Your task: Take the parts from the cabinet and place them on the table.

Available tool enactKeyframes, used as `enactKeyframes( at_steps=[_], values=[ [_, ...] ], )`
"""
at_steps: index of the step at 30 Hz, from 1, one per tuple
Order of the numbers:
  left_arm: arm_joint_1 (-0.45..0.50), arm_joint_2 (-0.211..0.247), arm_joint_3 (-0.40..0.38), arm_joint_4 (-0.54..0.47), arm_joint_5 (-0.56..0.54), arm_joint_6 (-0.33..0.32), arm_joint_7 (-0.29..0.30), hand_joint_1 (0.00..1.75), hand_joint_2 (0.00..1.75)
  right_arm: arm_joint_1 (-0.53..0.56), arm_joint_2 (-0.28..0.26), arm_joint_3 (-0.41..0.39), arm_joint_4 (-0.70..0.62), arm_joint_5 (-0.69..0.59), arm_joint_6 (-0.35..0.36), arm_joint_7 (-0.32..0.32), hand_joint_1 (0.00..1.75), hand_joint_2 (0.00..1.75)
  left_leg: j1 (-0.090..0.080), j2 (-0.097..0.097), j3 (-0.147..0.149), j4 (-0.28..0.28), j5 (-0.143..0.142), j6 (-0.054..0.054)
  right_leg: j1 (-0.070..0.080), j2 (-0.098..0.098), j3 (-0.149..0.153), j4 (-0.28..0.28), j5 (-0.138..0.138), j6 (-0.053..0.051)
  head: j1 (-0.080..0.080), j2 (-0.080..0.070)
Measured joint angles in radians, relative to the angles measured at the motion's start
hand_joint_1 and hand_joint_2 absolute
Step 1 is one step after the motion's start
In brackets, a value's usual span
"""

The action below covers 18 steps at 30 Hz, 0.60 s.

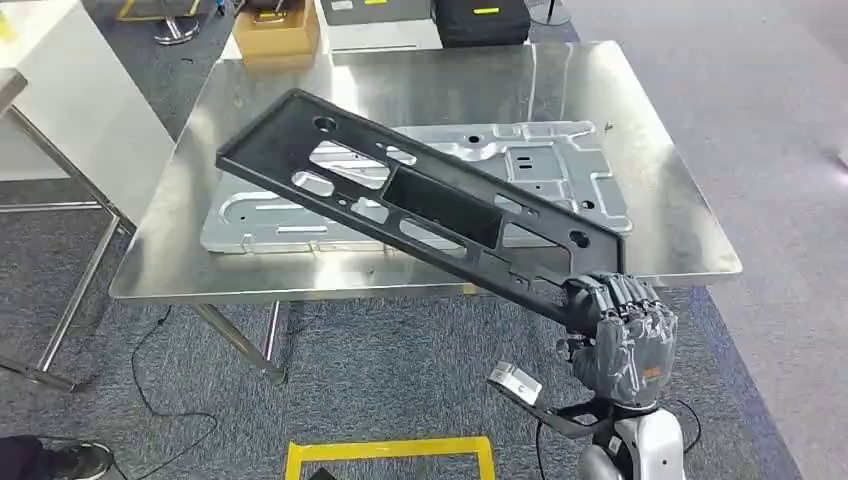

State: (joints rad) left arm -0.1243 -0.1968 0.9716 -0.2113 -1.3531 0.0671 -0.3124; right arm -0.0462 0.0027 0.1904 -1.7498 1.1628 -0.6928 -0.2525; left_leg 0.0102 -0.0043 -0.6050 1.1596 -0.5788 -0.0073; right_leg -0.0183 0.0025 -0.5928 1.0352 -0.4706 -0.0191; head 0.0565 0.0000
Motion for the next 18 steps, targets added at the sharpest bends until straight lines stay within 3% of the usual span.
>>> enactKeyframes(
  at_steps=[2,3,4,5,7,8,11,12,13,14,16,17,18],
  values=[
    [0.002,0.0,0.0,0.0,0.0,-0.001,0.0,0.0,1.75,0.0,0.0,0.0,0.0,0.0,0.0,0.0,1.75,1.75,0.001,0.0,-0.094,0.157,-0.047,-0.003,0.004,-0.001,0.006,0.0,-0.007,-0.005,0.0,0.0],
    [0.004,0.0,0.0,0.0,0.0,-0.001,0.0,0.0,1.75,0.0,0.0,0.0,0.001,0.0,0.0,0.001,1.75,1.75,0.001,0.0,-0.115,0.177,-0.036,-0.002,0.006,0.0,0.01,0.001,-0.011,-0.005,0.0,0.0],
    [0.005,0.0,0.0,0.0,0.0,-0.001,0.001,0.0,1.75,0.0,0.0,0.0,0.003,0.0,0.0,0.001,1.75,1.75,0.001,0.0,-0.111,0.147,0.003,0.001,0.007,0.002,0.017,0.001,-0.016,-0.005,0.0,0.0],
    [0.005,0.0,0.0,0.0,0.0,-0.001,0.001,0.0,1.75,0.0,-0.001,0.0,0.003,0.0,0.0,0.001,1.75,1.75,0.0,0.0,-0.088,0.081,0.054,0.005,0.008,0.003,0.026,0.001,-0.021,-0.003,0.0,0.0],
    [0.004,0.0,0.0,0.0,0.0,-0.001,0.001,0.0,1.75,-0.001,-0.002,0.001,0.003,0.0,0.0,0.001,1.75,1.75,-0.003,0.0,-0.018,-0.102,0.154,0.022,0.009,0.004,0.044,0.0,-0.035,0.001,0.0,0.0],
    [0.003,0.001,0.0,0.0,0.0,-0.001,0.002,0.0,1.75,-0.003,-0.003,0.001,0.004,0.0,0.0,0.002,1.75,1.75,-0.01,0.0,-0.004,-0.112,0.135,0.026,0.015,0.003,0.043,0.002,-0.039,0.008,0.001,0.0],
    [0.002,0.001,0.0,0.0,0.0,-0.001,0.002,0.0,1.75,-0.004,-0.003,0.002,0.005,0.0,0.0,0.004,1.75,1.75,-0.015,-0.002,-0.002,-0.124,0.128,0.035,0.009,0.003,0.044,-0.005,-0.041,0.024,0.0,0.0],
    [0.003,0.001,0.0,0.0,0.0,-0.001,0.002,0.0,1.75,-0.004,-0.004,0.002,0.005,0.0,0.0,0.004,1.75,1.75,-0.01,-0.001,0.005,-0.137,0.131,0.041,0.013,0.003,0.05,-0.009,-0.044,0.031,0.001,0.0],
    [0.004,0.0,0.0,0.0,0.0,-0.001,0.002,0.0,1.75,-0.004,-0.005,0.002,0.005,0.001,0.0,0.003,1.75,1.75,-0.002,0.001,0.017,-0.151,0.135,0.046,0.007,0.0,0.05,0.0,-0.051,0.035,0.0,0.0],
    [0.003,-0.001,0.0,0.0,0.0,-0.001,0.002,0.0,1.75,-0.006,-0.005,0.003,0.005,0.002,0.0,0.003,1.75,1.75,-0.002,0.0,0.024,-0.156,0.133,0.052,0.01,0.0,0.034,0.035,-0.071,0.037,0.002,0.0],
    [-0.001,-0.002,0.0,0.0,0.0,-0.001,0.002,0.0,1.75,-0.006,-0.007,0.006,0.006,0.001,0.0,0.003,1.75,1.75,-0.002,0.001,0.029,-0.156,0.127,0.06,0.006,0.0,-0.052,0.194,-0.142,0.043,0.002,0.0],
    [0.0,-0.002,0.0,0.0,0.0,-0.001,0.002,0.0,1.75,-0.005,-0.007,0.006,0.008,0.001,0.0,0.004,1.75,1.75,-0.002,0.001,0.033,-0.155,0.122,0.06,0.004,0.0,-0.099,0.269,-0.163,0.047,0.002,0.0],
    [0.0,-0.002,0.0,0.0,0.0,-0.001,0.002,0.0,1.75,-0.005,-0.008,0.006,0.009,0.001,0.0,0.005,1.75,1.75,-0.002,0.0,0.037,-0.154,0.118,0.059,0.003,0.0,-0.129,0.307,-0.161,0.049,0.002,0.0]
  ],
)
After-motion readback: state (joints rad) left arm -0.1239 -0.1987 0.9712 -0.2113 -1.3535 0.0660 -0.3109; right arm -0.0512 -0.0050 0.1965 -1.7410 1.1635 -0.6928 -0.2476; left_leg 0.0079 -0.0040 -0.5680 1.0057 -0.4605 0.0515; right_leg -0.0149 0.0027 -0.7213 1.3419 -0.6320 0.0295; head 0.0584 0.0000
